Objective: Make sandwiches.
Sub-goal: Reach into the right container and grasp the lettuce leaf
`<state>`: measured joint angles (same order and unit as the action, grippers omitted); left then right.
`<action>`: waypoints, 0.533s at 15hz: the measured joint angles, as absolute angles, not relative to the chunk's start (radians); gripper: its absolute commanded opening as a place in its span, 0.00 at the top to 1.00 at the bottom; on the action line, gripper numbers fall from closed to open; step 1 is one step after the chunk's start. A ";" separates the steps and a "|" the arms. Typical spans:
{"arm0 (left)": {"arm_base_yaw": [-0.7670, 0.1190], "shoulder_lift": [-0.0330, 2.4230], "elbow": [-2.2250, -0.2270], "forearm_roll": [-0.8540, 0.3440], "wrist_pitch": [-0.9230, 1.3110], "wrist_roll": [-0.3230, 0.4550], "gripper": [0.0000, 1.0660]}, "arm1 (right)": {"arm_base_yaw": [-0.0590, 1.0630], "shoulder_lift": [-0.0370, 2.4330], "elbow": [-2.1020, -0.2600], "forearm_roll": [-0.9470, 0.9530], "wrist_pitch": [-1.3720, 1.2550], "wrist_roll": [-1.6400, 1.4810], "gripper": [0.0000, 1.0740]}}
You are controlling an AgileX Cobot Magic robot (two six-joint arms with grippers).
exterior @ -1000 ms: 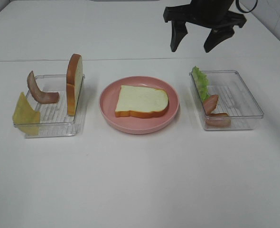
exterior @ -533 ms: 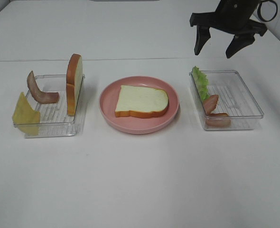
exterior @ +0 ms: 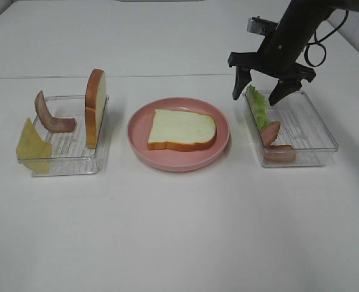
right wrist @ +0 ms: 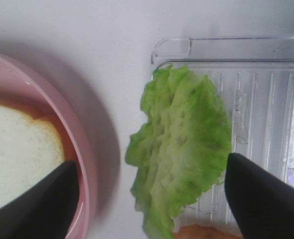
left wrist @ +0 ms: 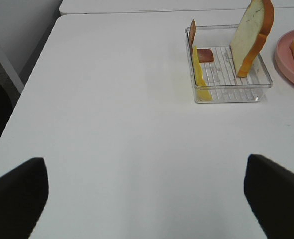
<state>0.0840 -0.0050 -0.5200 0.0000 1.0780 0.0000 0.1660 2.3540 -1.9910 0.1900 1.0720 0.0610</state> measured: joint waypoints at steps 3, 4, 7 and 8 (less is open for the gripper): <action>0.084 -0.005 -0.520 0.000 1.078 0.000 0.06 | 0.166 2.365 -1.991 0.190 1.072 0.061 0.35; 0.084 -0.005 -0.520 0.000 1.078 0.000 0.06 | 0.166 2.365 -1.991 0.190 1.072 0.061 0.36; 0.084 -0.005 -0.520 0.000 1.078 0.000 0.06 | 0.166 2.365 -1.991 0.189 1.074 0.061 0.79; 0.084 -0.005 -0.520 0.000 1.078 0.000 0.06 | 0.166 2.365 -1.991 0.189 1.075 0.061 0.96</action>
<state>0.0840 -0.0050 -0.5200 0.0000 1.0780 0.0000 0.1660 2.3650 -1.9910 0.1890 1.0750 0.0610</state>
